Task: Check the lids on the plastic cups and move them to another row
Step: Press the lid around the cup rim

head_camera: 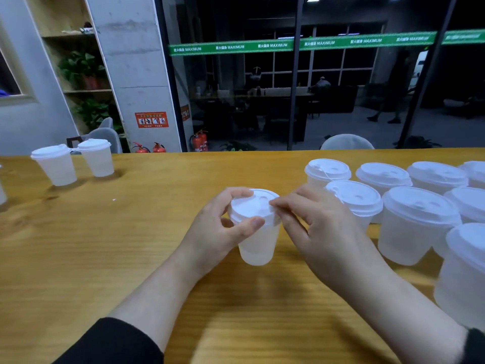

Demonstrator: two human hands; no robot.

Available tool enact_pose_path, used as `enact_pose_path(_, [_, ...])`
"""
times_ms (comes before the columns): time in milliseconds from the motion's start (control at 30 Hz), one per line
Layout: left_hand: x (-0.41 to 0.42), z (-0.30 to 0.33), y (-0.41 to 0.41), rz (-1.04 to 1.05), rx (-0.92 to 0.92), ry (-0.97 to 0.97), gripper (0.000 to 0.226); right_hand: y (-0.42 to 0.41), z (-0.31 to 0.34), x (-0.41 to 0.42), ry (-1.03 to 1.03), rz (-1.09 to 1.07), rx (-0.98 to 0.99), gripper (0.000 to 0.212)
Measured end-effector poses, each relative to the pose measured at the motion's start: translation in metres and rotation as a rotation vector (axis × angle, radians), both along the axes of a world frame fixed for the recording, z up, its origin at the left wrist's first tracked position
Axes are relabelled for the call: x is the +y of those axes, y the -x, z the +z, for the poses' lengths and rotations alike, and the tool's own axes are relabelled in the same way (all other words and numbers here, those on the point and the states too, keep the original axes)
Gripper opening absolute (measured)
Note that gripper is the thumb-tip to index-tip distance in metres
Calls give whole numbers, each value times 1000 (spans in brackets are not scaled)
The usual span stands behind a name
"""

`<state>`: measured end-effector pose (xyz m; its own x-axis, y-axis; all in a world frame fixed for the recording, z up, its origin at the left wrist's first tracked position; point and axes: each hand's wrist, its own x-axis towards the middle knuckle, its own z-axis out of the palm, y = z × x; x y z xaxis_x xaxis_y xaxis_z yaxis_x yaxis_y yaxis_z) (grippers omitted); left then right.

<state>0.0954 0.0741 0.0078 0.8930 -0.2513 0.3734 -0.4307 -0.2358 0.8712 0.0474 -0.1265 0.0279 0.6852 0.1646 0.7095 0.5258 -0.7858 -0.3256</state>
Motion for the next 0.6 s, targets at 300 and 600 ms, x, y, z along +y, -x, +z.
enact_pose_path(300, [1,-2,-1,-1,-12,-9,52,18,20,4,187,-115,136,37])
enact_pose_path(600, [2,-3,-4,-16,-21,-11,55,23,37,6,310,-166,285,36])
